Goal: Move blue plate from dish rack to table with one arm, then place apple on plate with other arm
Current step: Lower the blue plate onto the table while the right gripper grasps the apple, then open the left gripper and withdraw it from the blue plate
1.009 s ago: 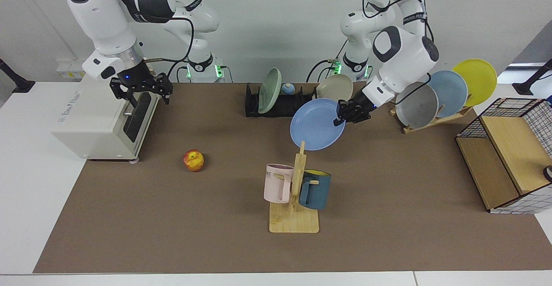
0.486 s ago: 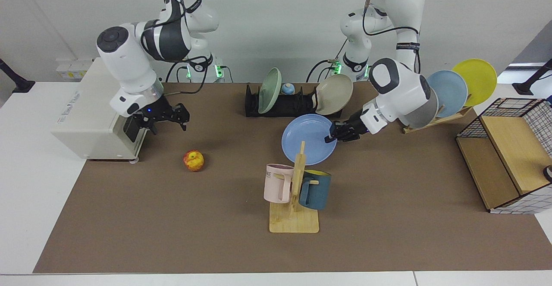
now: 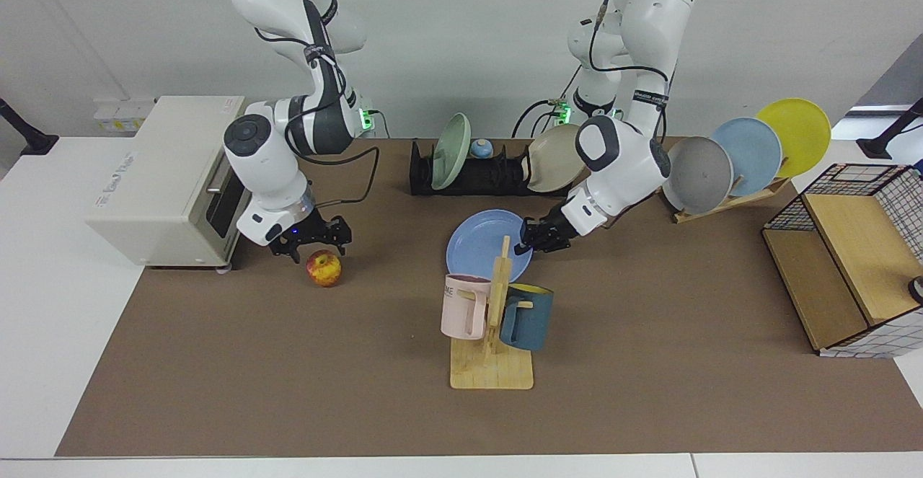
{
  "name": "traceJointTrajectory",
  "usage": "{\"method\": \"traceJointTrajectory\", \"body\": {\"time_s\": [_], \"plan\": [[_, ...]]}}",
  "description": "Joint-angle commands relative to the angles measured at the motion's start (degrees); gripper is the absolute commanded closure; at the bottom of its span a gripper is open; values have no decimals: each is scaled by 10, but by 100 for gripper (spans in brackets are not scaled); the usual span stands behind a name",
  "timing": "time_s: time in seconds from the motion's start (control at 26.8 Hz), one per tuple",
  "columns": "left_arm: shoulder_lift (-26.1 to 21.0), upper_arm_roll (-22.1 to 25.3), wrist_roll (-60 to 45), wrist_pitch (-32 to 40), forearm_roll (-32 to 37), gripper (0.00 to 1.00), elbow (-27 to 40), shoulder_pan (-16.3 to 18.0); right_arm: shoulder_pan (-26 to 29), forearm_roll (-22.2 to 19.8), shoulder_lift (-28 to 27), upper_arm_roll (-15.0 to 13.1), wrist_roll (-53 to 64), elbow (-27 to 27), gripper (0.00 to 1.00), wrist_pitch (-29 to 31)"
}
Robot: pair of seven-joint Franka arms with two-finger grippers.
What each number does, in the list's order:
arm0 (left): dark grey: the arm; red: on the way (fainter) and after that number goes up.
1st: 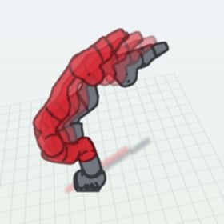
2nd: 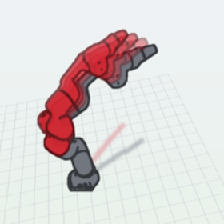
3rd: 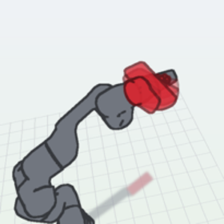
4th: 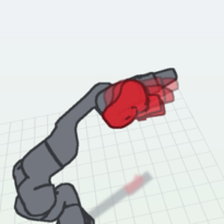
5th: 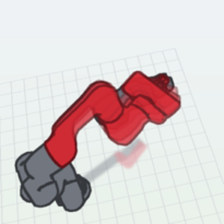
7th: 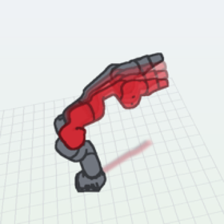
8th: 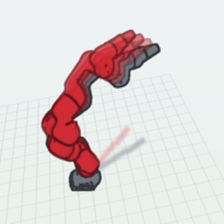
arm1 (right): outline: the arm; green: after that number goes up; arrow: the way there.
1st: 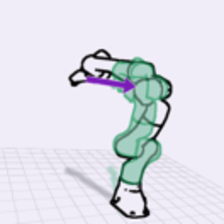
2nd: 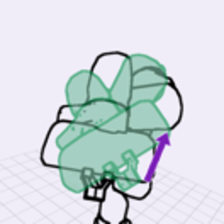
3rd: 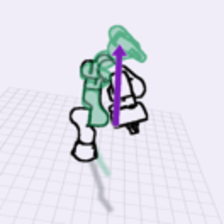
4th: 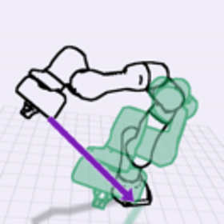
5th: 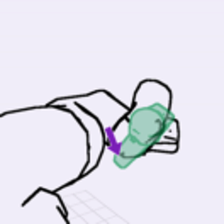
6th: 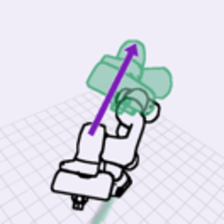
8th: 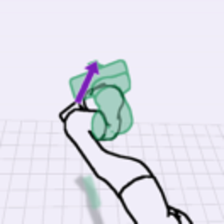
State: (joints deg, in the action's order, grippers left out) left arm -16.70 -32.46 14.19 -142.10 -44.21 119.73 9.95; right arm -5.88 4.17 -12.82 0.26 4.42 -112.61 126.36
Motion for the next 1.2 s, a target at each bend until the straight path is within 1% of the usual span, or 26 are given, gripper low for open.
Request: {"method": "traceJointTrajectory", "body": {"time_s": [0.0, 0.15, 0.22, 0.26, 0.34, 0.45, 0.56, 0.6, 0.67, 0.75, 0.82, 0.9, 0.97, 1.08, 1.16], "plan": [[6, 5, 1, -12, -5, 47, 2, -14, 3, 5, -6, -1, -6, -2, 0, 14], [15, 6, -4, -11, 3, 23, 2, -13, 5, -2, -9, -1, 3, -5, 0, 21], [20, 7, -24, -12, 18, 4, 0, -13, 5, -2, -11, -1, 18, -9, 0, 21], [23, 7, -34, -11, 28, 1, 0, -12, 5, -2, -12, -1, 22, -9, 0, 22], [35, 8, -63, -9, 52, 1, -1, -10, 4, -2, -13, -1, 20, -16, 0, 31], [57, 9, -101, -1, 99, 1, -4, -5, 4, -2, -18, -1, 24, -39, 0, 81], [91, 12, -128, 31, 145, 1, -7, 1, 6, -1, -20, -2, 25, -46, 0, 89], [104, 13, -135, 52, 163, 1, -11, 6, 9, -1, -21, -2, 27, -46, 0, 90], [134, 19, -154, 117, 210, 1, -27, 16, 17, -2, -24, -1, 27, -46, 0, 93], [169, 20, -178, 198, 263, 0, -48, 25, 18, -2, -27, -1, 29, -46, 0, 93], [191, 19, -188, 282, 310, 0, -79, 38, 19, -2, -27, -1, 30, -46, 0, 93], [196, 19, -189, 349, 331, 0, -110, 41, 19, -1, -27, -1, 29, -46, 0, 93], [198, 20, -189, 399, 341, 0, -139, 43, 19, -1, -28, -1, 29, -46, 0, 98], [201, 26, -188, 457, 351, 0, -177, 50, 17, 0, -28, 0, 24, -60, 0, 115], [207, 30, -184, 480, 362, 0, -196, 52, 16, 0, -27, 0, 25, -61, 0, 115]]}}
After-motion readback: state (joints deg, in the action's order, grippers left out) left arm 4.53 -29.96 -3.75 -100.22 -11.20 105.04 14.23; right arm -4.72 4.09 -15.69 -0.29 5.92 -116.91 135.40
